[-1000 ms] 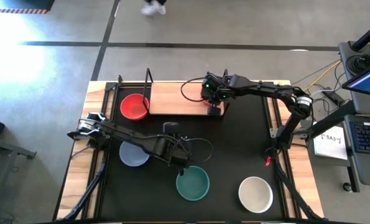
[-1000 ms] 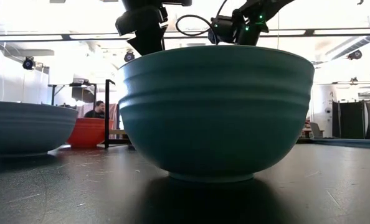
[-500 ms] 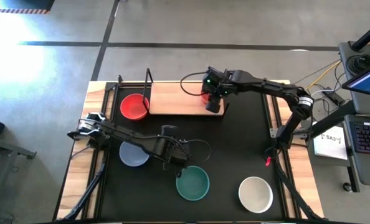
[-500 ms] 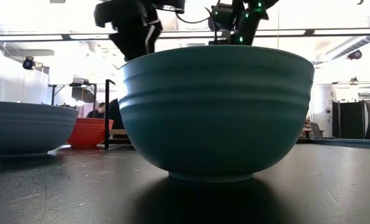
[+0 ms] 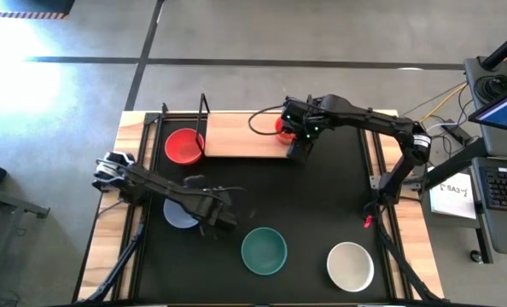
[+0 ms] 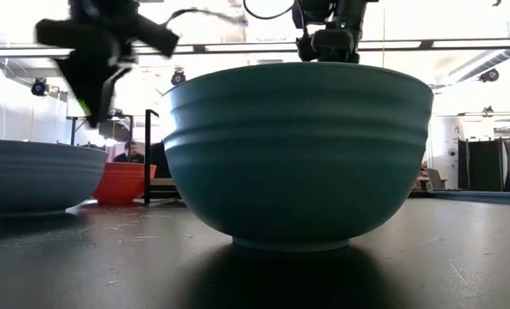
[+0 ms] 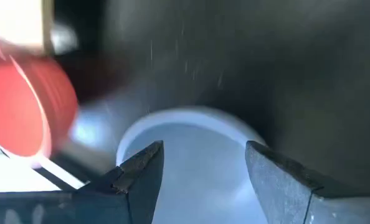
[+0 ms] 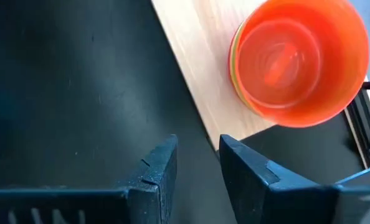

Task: Place and stack bowls onto a shelf
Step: Put the blue bowl on the shelf

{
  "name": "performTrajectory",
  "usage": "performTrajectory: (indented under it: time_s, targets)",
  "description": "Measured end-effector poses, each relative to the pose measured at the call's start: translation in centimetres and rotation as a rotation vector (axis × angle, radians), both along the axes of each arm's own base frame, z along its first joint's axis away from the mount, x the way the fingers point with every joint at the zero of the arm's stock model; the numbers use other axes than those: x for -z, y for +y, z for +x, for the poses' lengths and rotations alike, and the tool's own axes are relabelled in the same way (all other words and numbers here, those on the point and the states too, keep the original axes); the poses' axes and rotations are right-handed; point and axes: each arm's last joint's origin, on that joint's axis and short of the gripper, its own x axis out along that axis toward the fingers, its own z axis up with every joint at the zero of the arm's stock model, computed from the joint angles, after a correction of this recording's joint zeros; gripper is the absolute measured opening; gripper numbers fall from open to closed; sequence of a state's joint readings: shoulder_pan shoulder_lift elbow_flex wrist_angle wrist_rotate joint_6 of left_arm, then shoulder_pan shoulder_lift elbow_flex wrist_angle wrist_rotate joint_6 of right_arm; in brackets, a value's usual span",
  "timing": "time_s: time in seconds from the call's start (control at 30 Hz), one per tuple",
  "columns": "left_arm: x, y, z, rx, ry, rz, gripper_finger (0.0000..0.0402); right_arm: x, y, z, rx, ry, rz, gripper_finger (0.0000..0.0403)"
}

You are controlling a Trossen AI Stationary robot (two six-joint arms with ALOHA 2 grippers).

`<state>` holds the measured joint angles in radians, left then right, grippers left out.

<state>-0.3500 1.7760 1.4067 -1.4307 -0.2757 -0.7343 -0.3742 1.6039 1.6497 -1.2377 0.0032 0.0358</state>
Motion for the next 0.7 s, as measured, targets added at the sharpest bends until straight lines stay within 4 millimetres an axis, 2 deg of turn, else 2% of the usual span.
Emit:
performTrajectory:
  time_s: [0.17,0.33,0.53,0.7]
  targets:
    - [1.3,0.0,-3.1,-0.15,-0.047,-0.076,0.0208,-0.3,1.1,0.1,-0.016,-0.012,0.002,0.0109]
    - [1.4,-0.1,-4.6,-0.219,-0.175,-0.144,0.0208,-0.3,1.9,0.3,-0.041,-0.012,0.004,0.0109]
    - [0.1,-0.3,-5.2,-0.225,-0.29,-0.172,0.0208,-0.3,2.2,0.4,-0.032,-0.013,0.011,0.0109]
    - [0.3,-0.6,-4.7,-0.219,-0.337,-0.181,0.0208,-0.3,2.3,0.4,-0.01,-0.009,0.02,0.0109]
